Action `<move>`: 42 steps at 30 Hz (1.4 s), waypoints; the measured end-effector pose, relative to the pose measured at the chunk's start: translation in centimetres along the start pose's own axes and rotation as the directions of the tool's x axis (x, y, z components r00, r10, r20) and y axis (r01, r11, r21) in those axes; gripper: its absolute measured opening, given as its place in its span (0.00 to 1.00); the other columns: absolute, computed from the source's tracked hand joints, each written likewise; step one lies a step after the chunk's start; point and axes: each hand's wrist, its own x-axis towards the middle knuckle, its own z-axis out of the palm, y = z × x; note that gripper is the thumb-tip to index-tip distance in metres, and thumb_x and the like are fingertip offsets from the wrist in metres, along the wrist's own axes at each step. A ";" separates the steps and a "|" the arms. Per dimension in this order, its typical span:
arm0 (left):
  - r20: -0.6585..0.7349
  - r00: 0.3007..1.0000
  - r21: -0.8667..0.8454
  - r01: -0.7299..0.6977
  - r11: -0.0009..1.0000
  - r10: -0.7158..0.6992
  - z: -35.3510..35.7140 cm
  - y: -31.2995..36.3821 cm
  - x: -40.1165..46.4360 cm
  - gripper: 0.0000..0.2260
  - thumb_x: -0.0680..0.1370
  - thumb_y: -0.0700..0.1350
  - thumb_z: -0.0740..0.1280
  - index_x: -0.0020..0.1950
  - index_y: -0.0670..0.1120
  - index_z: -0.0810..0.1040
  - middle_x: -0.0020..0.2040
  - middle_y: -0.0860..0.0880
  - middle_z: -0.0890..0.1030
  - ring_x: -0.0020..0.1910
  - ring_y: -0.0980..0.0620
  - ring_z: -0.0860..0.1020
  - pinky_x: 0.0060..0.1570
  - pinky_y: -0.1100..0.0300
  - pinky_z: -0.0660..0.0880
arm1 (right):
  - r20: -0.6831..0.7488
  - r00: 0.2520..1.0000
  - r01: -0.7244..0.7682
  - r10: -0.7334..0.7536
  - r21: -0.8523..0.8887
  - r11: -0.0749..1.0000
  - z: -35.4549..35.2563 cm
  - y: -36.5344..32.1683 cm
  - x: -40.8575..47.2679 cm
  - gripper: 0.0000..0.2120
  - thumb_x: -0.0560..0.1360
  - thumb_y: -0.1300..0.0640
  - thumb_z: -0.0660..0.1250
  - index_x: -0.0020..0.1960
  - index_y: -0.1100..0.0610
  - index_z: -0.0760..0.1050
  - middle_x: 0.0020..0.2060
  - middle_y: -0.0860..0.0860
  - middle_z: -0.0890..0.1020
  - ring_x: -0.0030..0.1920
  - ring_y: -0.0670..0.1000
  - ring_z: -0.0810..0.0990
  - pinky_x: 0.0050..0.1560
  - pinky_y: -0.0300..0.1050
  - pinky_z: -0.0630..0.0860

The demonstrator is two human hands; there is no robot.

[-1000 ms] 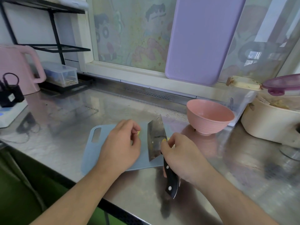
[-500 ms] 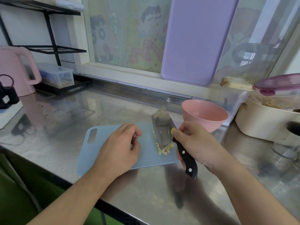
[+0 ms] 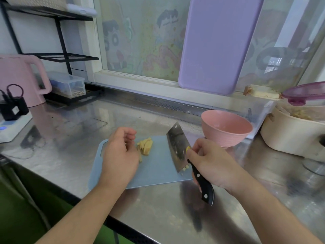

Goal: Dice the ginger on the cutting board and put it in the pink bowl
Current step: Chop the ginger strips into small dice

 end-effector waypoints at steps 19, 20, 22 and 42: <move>0.214 0.955 0.494 0.074 0.866 -0.204 -0.5 0.3 0.4 0.18 0.80 0.47 0.68 0.70 0.49 0.76 0.69 0.53 0.72 0.72 0.48 0.68 0.72 0.54 0.66 | -0.040 0.999 0.012 -0.010 0.066 0.998 -0.1 0.0 0.2 0.11 0.83 0.52 0.65 0.48 0.59 0.73 0.28 0.55 0.85 0.24 0.52 0.82 0.33 0.47 0.79; 0.204 0.957 0.492 0.080 0.867 -0.205 -0.4 0.2 0.5 0.16 0.80 0.47 0.69 0.68 0.49 0.77 0.67 0.53 0.74 0.71 0.48 0.70 0.71 0.54 0.67 | -0.039 0.999 0.011 -0.009 0.066 0.998 -0.1 -0.1 0.1 0.11 0.83 0.52 0.65 0.48 0.59 0.73 0.27 0.55 0.85 0.25 0.52 0.82 0.32 0.46 0.79; 0.190 0.961 0.509 0.077 0.857 -0.199 -0.3 0.2 0.6 0.12 0.80 0.48 0.68 0.63 0.49 0.80 0.64 0.52 0.75 0.68 0.47 0.72 0.68 0.54 0.69 | -0.041 0.999 0.012 -0.009 0.070 0.997 -0.1 -0.2 0.1 0.10 0.83 0.53 0.65 0.48 0.60 0.73 0.27 0.55 0.85 0.25 0.52 0.83 0.28 0.43 0.78; 0.271 0.944 0.527 0.021 0.849 -0.191 -1.8 2.9 1.9 0.14 0.74 0.51 0.73 0.41 0.40 0.86 0.46 0.55 0.77 0.45 0.52 0.73 0.47 0.57 0.70 | -0.043 0.999 0.031 -0.029 0.047 0.998 -0.2 -0.4 0.0 0.10 0.82 0.53 0.65 0.48 0.59 0.74 0.26 0.52 0.84 0.25 0.50 0.83 0.26 0.41 0.77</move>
